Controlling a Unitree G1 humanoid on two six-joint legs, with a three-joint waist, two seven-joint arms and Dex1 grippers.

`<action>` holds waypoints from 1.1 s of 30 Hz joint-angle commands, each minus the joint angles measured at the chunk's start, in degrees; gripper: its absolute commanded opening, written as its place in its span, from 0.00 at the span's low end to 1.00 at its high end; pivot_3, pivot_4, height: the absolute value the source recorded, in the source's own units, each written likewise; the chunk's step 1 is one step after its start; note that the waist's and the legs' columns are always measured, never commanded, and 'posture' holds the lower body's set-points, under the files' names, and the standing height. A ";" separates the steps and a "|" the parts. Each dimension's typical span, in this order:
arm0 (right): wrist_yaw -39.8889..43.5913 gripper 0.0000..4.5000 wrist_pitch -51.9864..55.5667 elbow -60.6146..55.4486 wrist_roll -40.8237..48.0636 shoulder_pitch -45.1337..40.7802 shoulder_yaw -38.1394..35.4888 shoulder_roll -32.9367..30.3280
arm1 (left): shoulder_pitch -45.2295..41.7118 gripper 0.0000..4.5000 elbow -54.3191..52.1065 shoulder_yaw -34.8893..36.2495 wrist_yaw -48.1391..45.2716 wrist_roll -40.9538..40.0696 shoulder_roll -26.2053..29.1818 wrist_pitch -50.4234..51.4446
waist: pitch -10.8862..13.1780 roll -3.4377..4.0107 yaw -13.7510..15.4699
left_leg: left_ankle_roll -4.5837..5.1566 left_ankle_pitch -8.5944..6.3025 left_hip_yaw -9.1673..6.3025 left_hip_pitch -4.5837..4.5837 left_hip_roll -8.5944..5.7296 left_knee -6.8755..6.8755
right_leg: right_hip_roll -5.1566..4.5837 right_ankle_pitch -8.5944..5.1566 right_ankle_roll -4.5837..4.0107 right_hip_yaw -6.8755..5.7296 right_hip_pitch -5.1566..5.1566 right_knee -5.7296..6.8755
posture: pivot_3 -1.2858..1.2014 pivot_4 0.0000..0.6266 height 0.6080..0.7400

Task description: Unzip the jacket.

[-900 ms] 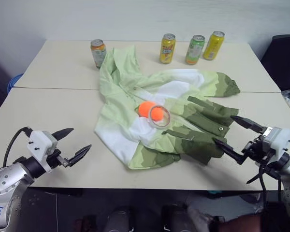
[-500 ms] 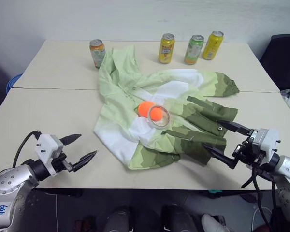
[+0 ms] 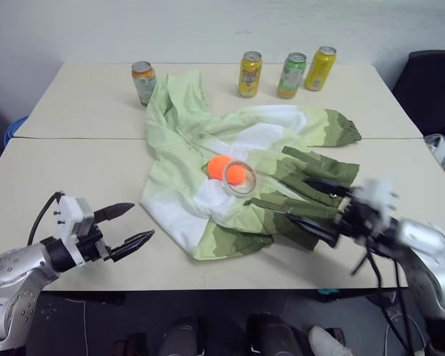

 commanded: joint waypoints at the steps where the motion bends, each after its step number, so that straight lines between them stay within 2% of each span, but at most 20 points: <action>1: -3.52 1.00 13.26 -1.62 1.62 -8.43 5.78 0.42 | -2.42 1.00 -1.25 -1.47 -0.33 -1.09 0.17 0.64 | 0.00 0.00 -0.26 | -0.02 -0.01 -0.03 -0.01 0.00 -0.01 | -0.01 -0.03 -0.06 -0.02 -0.03 0.03 | 0.52 0.24 1.00; 4: -7.17 1.00 20.89 2.49 -1.03 -17.71 13.49 6.50 | -4.06 1.00 -2.09 -3.12 0.36 -1.55 -0.81 1.40 | 0.00 -0.01 -0.44 | -0.05 0.00 -0.11 -0.07 0.01 -0.01 | 0.01 -0.10 -0.19 -0.15 -0.04 0.15 | 0.52 0.24 1.00; 8: -11.54 1.00 24.70 10.53 -6.96 -24.31 19.45 13.24 | -3.28 1.00 -3.58 -3.89 1.47 -0.80 -2.17 1.31 | 0.00 -0.01 -0.62 | -0.04 0.00 -0.09 -0.13 0.00 -0.01 | 0.06 -0.10 -0.18 -0.17 -0.04 0.20 | 0.52 0.24 1.00; 15: -13.52 1.00 25.79 20.71 -12.03 -29.10 20.24 18.42 | -0.08 1.00 -5.89 -3.63 3.96 -0.16 -4.43 0.31 | 0.00 -0.03 -0.41 | 0.07 0.03 -0.11 -0.23 -0.12 0.07 | 0.02 -0.07 -0.13 -0.18 -0.04 0.20 | 0.52 0.24 1.00; 19: -12.38 0.74 26.22 21.76 -12.96 -29.22 20.31 18.62 | 1.01 1.00 -6.39 -3.68 4.82 0.26 -5.21 -0.30 | 0.00 -0.03 -0.60 | 0.07 0.03 -0.11 -0.22 -0.11 0.05 | 0.04 -0.06 -0.12 -0.17 -0.05 0.20 | 0.52 0.24 1.00; 24: -10.35 0.33 25.57 21.37 -11.13 -28.78 17.26 19.21 | 0.43 1.00 -5.83 -4.30 5.29 0.67 -5.58 -1.05 | 0.00 -0.03 -0.65 | 0.04 0.03 -0.10 -0.22 -0.08 0.03 | 0.07 -0.07 -0.12 -0.17 -0.06 0.20 | 0.52 0.24 1.00; 28: -2.02 0.03 23.41 16.94 -5.05 -25.46 11.37 15.83 | -0.45 1.00 -5.20 -4.61 5.24 0.74 -5.57 -1.59 | 0.00 -0.03 -0.44 | 0.04 0.02 -0.10 -0.22 -0.08 0.01 | 0.07 -0.06 -0.12 -0.17 -0.06 0.17 | 0.52 0.24 1.00; 33: 3.69 0.01 23.45 12.35 6.41 -20.45 -5.14 9.34 | -1.92 1.00 -4.48 -5.27 5.06 0.59 -5.58 -1.97 | 0.02 -0.06 0.07 | 0.15 -0.03 -0.12 -0.25 -0.18 0.02 | 0.00 -0.02 -0.04 -0.16 -0.02 0.12 | 0.52 0.24 1.00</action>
